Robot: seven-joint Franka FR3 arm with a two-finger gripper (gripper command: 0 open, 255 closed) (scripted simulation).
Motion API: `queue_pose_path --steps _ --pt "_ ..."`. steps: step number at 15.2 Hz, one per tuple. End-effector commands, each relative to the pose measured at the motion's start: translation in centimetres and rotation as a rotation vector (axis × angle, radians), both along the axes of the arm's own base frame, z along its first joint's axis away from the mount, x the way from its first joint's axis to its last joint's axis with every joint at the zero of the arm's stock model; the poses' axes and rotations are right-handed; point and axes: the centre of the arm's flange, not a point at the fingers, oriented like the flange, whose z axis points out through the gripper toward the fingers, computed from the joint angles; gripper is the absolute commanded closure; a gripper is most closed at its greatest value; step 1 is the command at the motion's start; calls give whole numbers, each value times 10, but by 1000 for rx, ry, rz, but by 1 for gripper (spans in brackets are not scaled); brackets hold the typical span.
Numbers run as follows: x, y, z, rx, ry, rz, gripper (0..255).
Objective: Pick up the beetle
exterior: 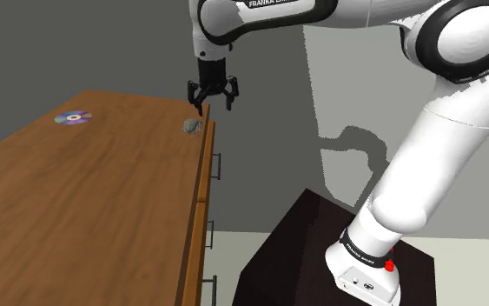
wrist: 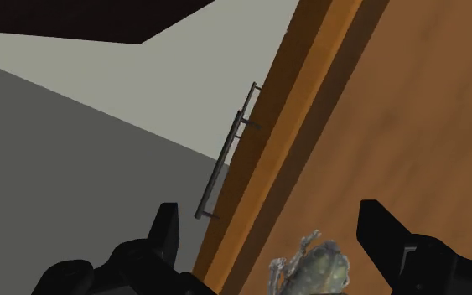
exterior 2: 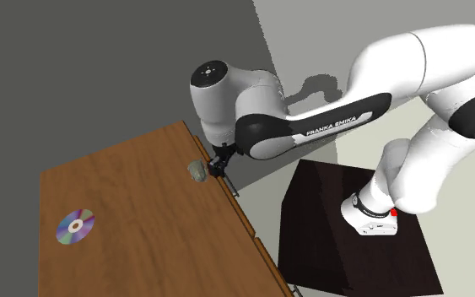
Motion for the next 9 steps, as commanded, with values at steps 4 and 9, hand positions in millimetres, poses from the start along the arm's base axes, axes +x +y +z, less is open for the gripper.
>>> queue_pose_path --steps 4,9 --pt "63 -2 -29 -40 23 -156 0" --pt "126 -14 -62 -80 47 -306 0"
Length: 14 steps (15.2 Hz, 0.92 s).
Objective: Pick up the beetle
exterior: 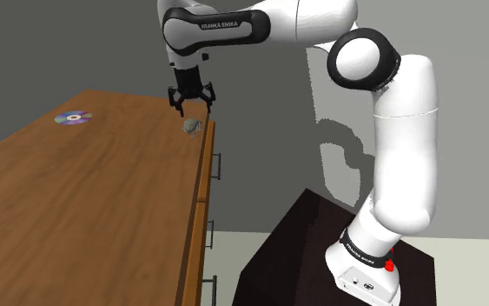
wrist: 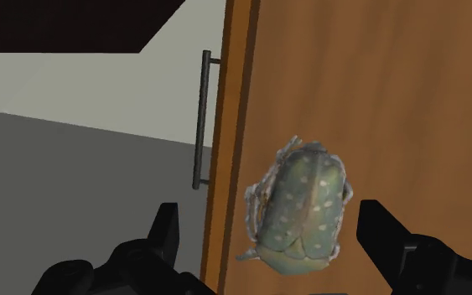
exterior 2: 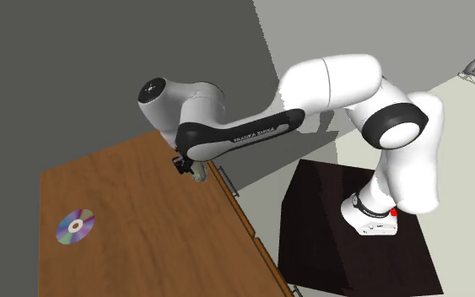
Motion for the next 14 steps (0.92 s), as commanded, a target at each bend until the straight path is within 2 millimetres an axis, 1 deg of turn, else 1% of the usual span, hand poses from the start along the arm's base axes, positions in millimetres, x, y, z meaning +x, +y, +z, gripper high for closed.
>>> queue_pose_path --steps 1,2,3,9,10,12,13,14 --pt "23 -6 -15 -17 10 -64 0" --pt "35 -10 -22 -25 15 -94 0" --pt "37 -11 -23 -26 15 -99 0" --pt "37 -11 -54 -26 15 -99 0" --pt "37 -11 -63 -26 15 -99 0" --pt "37 -11 -63 -26 15 -99 0" --pt "37 -11 -62 -27 15 -99 255" --pt "37 -11 -62 -27 15 -99 255"
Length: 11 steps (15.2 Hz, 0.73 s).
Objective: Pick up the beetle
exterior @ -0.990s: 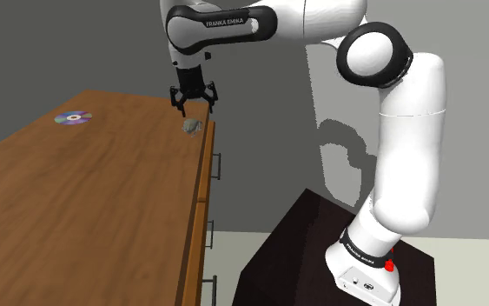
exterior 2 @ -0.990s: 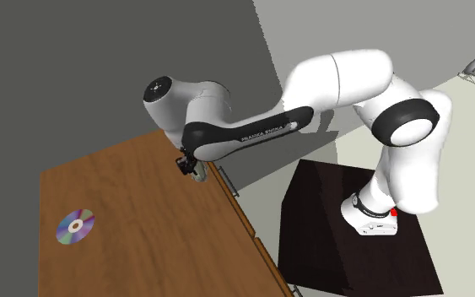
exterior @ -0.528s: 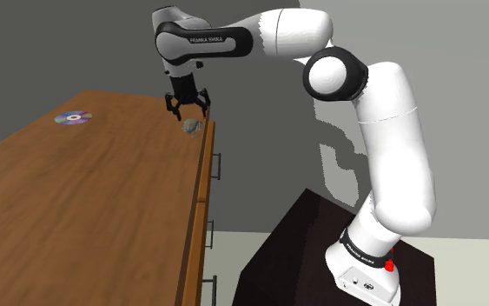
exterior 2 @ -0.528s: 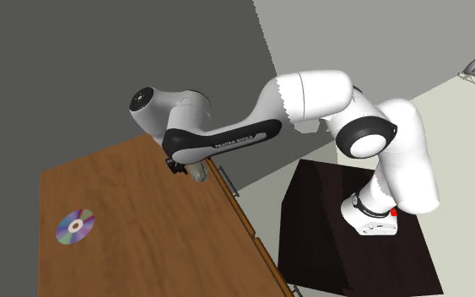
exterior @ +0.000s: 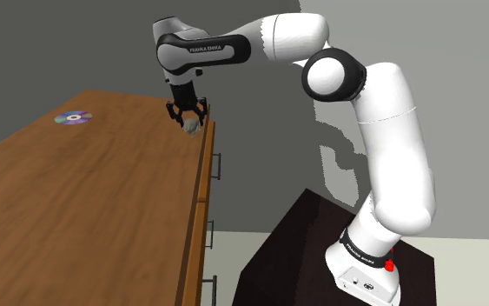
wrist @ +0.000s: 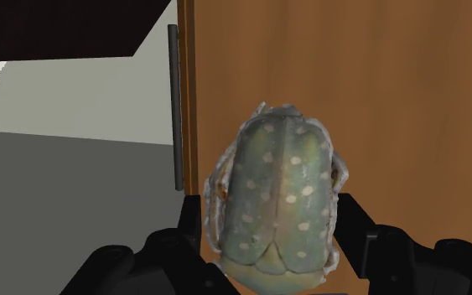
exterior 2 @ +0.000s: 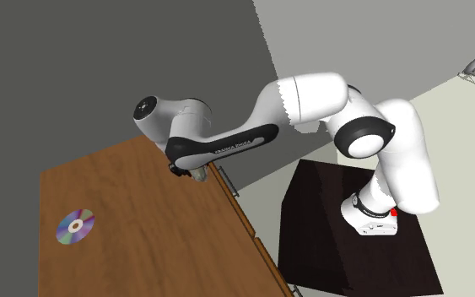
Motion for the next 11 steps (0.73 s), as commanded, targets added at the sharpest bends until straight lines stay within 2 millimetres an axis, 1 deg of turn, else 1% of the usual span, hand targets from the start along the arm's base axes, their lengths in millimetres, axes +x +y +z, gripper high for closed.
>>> queue_pose_path --steps 1,8,11 --pt "0 0 -2 0 3 0 255" --pt "0 0 -3 0 3 0 255" --pt "0 0 13 0 3 0 255"
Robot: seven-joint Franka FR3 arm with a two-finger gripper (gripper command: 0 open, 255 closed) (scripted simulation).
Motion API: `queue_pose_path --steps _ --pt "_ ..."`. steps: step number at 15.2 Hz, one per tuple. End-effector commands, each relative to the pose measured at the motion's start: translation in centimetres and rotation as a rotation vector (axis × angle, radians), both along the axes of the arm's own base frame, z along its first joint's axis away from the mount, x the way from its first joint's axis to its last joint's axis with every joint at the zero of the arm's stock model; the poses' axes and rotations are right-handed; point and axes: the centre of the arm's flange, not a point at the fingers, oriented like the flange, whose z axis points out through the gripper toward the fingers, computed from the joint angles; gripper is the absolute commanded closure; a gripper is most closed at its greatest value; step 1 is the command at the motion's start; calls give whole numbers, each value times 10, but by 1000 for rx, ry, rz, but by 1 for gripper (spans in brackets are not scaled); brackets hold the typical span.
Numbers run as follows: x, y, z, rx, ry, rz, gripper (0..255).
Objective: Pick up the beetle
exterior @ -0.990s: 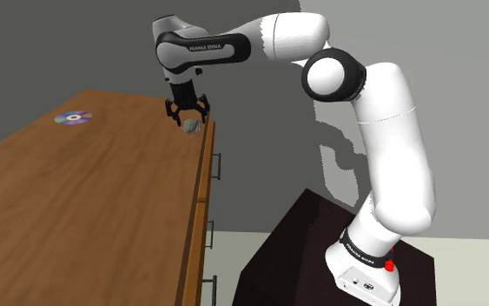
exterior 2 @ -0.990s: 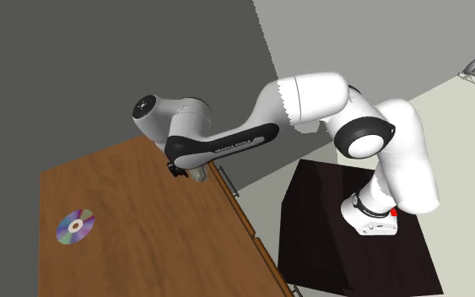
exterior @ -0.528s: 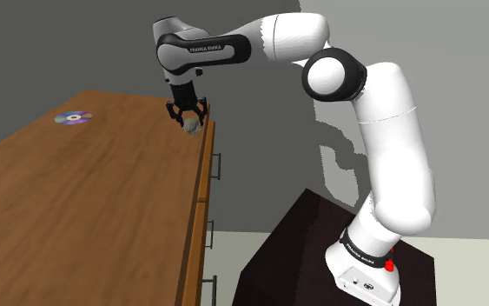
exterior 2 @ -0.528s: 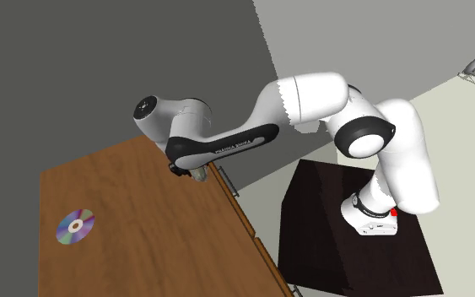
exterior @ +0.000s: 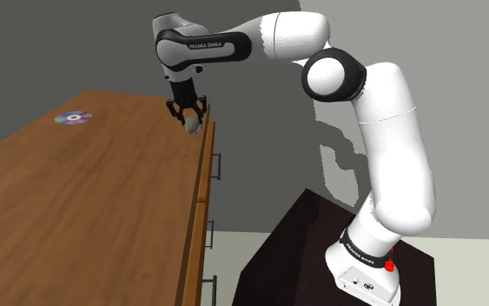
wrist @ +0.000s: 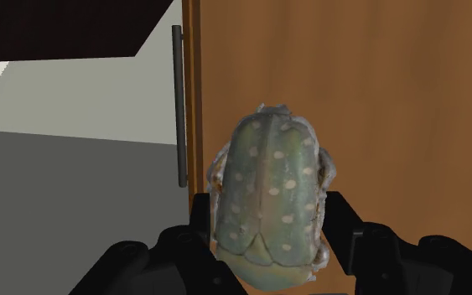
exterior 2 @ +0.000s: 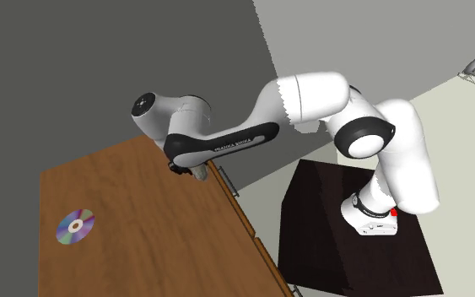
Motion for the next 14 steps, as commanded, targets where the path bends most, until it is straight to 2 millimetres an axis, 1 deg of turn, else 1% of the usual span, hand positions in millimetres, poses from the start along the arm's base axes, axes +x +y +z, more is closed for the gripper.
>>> queue_pose_path --steps 1,12,14 --pt "-1 0 9 0 2 1 255" --pt "-1 0 67 0 2 1 255" --pt "-1 0 67 0 2 1 255"
